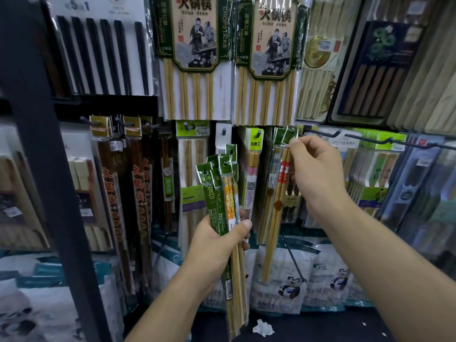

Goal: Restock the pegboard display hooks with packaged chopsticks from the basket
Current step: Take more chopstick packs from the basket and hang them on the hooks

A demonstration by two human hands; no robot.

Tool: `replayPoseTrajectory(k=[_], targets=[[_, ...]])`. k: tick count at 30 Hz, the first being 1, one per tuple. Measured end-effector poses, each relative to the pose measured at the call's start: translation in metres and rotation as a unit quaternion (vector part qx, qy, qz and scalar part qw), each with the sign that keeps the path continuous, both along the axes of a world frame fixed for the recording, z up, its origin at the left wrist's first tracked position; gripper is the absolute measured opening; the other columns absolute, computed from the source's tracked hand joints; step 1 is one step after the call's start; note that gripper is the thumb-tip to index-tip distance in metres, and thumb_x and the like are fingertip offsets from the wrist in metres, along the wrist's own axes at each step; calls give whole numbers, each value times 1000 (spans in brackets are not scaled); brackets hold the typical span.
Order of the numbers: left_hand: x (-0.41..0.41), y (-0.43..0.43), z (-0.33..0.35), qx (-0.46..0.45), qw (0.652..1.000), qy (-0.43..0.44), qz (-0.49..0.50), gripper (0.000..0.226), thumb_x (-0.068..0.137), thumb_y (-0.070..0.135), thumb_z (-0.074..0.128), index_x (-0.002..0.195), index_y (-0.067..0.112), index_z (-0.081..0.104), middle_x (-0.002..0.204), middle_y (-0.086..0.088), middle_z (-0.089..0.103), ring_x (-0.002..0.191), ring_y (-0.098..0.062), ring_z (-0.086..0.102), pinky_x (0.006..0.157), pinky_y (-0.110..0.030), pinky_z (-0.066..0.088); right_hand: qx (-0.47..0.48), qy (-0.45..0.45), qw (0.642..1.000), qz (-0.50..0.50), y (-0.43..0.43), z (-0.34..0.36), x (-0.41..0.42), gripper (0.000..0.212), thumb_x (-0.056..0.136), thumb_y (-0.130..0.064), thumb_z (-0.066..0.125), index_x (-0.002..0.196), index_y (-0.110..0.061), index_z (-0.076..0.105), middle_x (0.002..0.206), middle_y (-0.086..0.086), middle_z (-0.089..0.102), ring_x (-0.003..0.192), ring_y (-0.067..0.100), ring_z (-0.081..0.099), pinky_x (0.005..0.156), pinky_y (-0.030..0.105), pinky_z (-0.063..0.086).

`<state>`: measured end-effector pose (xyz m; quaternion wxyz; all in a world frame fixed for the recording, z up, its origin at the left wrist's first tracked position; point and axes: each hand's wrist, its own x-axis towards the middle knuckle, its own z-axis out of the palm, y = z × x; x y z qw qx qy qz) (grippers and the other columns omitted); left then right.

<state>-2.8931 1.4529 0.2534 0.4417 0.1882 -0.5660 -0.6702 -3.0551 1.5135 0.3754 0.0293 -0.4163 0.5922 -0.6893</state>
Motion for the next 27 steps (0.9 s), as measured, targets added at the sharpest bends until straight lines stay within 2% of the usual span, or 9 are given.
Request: replayPoseTrajectory(k=[4, 8, 11, 15, 19, 24, 27], targets=[[0, -1, -3, -5, 1000, -10, -1, 12, 89, 16, 79, 98, 20, 74, 82, -1, 73, 73, -18, 71, 68, -28, 58, 3, -14, 1000, -6, -3, 2, -3, 26, 101, -24, 58, 79, -13, 65, 64, -1, 49, 62, 17, 48, 62, 38, 48], [-1, -2, -4, -8, 1000, -15, -4, 12, 86, 20, 81, 96, 25, 75, 84, -1, 74, 75, -19, 71, 70, -30, 59, 3, -14, 1000, -11, -6, 2, -4, 24, 100, -24, 59, 85, -8, 67, 61, -6, 50, 59, 12, 48, 61, 36, 49], [-1, -1, -4, -10, 1000, -17, -4, 14, 83, 25, 82, 95, 26, 75, 83, 1, 73, 76, -18, 71, 69, -29, 58, 13, -12, 1000, -16, -8, -1, -7, 24, 100, -25, 60, 85, -6, 67, 64, -2, 52, 60, 14, 49, 61, 35, 49], [-2, -2, -4, -13, 1000, -20, -3, 11, 84, 25, 81, 91, 31, 75, 81, 2, 73, 75, -17, 72, 69, -29, 59, 20, 1, 1000, -22, -13, -4, -12, 26, 99, -28, 60, 76, -17, 66, 57, -8, 52, 55, 12, 49, 54, 32, 47], [-2, -2, -4, -12, 1000, -19, -4, 12, 84, 23, 81, 91, 31, 76, 85, 3, 75, 79, -17, 72, 69, -29, 59, 35, 43, 998, -41, -20, -7, -17, 26, 100, -31, 60, 79, -16, 67, 53, -11, 53, 51, 7, 49, 54, 31, 47], [-2, -1, -3, -11, 1000, -13, -12, 22, 81, 24, 81, 102, 19, 74, 87, -1, 74, 78, -19, 71, 68, -30, 59, 50, 72, 993, -80, -25, -11, -24, 29, 100, -41, 61, 83, -19, 69, 64, -6, 61, 60, 9, 55, 60, 29, 46], [-1, 0, -2, -17, 1000, -9, -14, 21, 89, 15, 79, 107, 12, 69, 89, -8, 71, 76, -21, 70, 67, -29, 59, 50, 52, 993, -91, -24, -17, -23, 38, 98, -46, 61, 81, -12, 63, 64, -5, 54, 58, 8, 50, 60, 27, 42]])
